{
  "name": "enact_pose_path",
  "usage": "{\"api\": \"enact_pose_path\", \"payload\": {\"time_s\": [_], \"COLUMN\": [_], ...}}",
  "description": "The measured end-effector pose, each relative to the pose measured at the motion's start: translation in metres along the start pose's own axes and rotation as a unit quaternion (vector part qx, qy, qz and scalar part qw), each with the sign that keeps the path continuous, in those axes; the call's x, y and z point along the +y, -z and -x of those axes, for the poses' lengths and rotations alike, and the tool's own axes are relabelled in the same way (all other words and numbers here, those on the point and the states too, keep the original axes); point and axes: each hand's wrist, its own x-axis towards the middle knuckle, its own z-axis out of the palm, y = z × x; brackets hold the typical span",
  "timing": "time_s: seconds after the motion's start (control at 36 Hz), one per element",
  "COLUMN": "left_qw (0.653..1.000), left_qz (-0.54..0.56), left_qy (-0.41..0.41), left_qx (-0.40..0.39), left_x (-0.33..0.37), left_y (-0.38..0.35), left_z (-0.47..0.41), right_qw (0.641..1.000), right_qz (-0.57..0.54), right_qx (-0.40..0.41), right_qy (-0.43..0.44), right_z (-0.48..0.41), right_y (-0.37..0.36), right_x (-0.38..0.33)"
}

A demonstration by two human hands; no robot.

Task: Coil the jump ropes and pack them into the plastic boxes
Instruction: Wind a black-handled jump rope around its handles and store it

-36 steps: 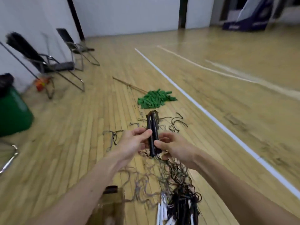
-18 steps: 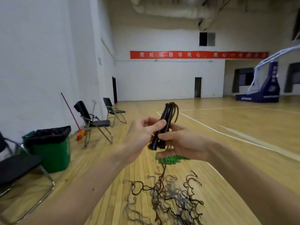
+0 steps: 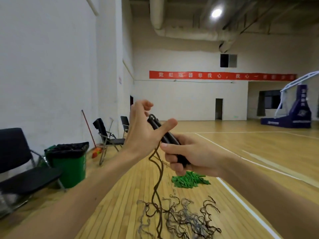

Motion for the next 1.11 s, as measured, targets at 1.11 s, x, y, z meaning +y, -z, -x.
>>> {"api": "enact_pose_path", "payload": {"time_s": [1.11], "left_qw": [0.837], "left_qz": [0.306], "left_qy": [0.425], "left_qx": [-0.156], "left_x": [-0.066], "left_y": [-0.033], "left_z": [0.155], "right_qw": [0.974], "right_qz": [-0.081], "right_qx": [-0.046], "right_qy": [-0.206], "right_z": [0.037], "right_y": [-0.036], "right_x": [0.144]}}
